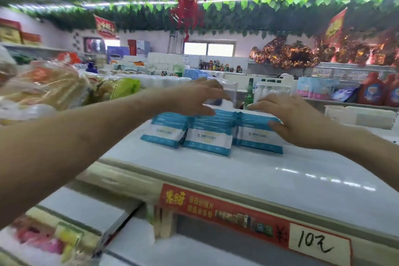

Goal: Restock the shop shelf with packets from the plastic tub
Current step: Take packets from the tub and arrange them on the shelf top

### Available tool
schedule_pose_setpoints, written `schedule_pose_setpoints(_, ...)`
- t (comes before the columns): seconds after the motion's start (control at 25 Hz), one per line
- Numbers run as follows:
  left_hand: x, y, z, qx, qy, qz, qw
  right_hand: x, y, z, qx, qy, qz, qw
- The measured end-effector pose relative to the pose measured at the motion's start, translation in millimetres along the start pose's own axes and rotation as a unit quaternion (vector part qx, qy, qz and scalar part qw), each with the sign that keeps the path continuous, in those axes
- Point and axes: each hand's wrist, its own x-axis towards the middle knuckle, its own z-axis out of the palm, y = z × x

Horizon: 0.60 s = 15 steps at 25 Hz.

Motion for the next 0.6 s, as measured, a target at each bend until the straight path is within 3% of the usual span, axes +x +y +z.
schedule_pose_setpoints(0.16,-134.5,-36.3,-31.0,0.007,-0.005,-0.146,0.989,97.1,-82.6,18.9,0.104,0.021,-0.137,0.985)
schedule_pose_setpoints(0.28,-252.7,-39.3,-45.2,0.025,-0.044,-0.289,0.956,158.6,-182.6,21.7,0.228,0.002,-0.246,0.942)
schedule_pose_setpoints(0.44,-407.0,-14.3,-43.4,-0.007,-0.105,-0.443,0.890,195.6,-334.1,26.2,0.302,-0.095,-0.386,0.866)
schedule_pose_setpoints(0.6,-529.5,35.0,-4.9,-0.050,-0.173,-0.552,0.814,164.9,-475.0,75.4,0.302,-0.228,-0.463,0.801)
